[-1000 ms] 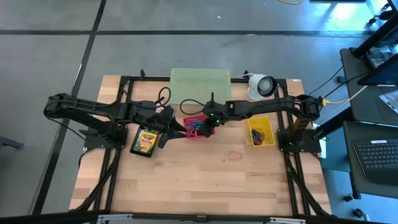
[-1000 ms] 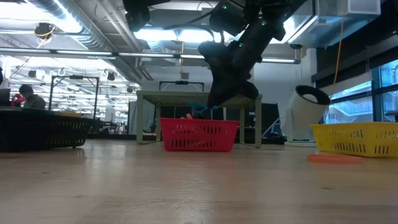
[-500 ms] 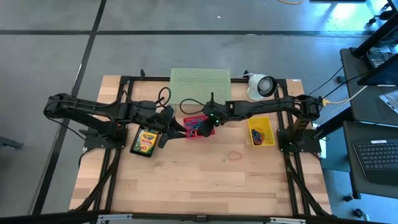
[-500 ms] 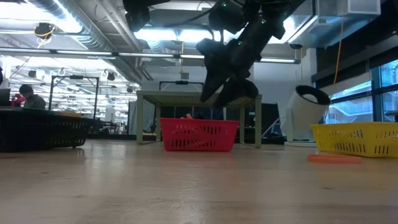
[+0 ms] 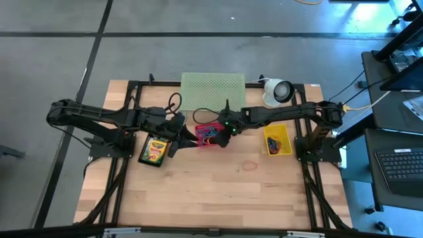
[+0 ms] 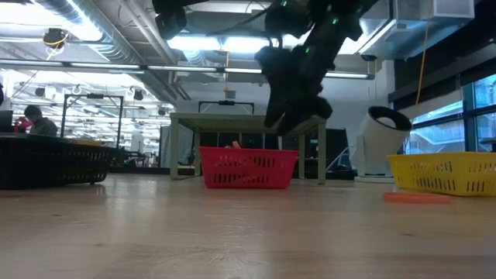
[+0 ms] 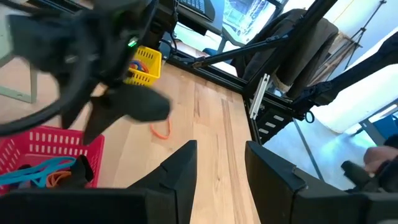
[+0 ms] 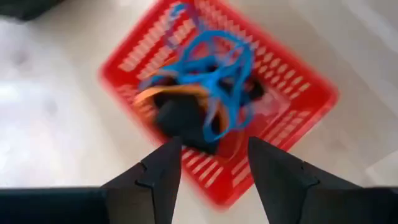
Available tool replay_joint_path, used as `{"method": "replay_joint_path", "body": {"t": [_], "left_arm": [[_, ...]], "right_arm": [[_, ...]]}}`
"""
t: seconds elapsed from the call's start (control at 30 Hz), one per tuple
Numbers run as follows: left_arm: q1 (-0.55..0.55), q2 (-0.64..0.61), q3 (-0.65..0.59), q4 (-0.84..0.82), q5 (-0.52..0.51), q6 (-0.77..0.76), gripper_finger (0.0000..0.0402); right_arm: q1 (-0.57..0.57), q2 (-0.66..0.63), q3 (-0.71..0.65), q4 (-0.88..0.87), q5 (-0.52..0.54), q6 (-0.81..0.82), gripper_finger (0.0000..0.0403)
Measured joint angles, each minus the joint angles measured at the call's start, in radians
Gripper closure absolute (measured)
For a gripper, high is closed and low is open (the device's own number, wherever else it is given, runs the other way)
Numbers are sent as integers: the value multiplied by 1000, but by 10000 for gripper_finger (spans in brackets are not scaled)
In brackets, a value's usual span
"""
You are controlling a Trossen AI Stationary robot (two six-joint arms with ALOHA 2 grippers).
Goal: Pick & Place Office Desk Supplies
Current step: Put the orange rubber band into the red bin
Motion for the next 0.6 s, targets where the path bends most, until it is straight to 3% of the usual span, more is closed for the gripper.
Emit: {"method": "replay_joint_path", "body": {"t": [0.3, 0.47, 0.6], "left_arm": [[1, 0, -1, -7, 1, 23, 272], [1, 0, -1, -8, -1, 32, 272], [1, 0, -1, -8, -2, 57, 272]], "right_arm": [[213, -147, 2, -307, -44, -101, 219], [381, -164, -27, -437, 51, -94, 218], [453, -166, -74, -401, 110, -56, 211]]}}
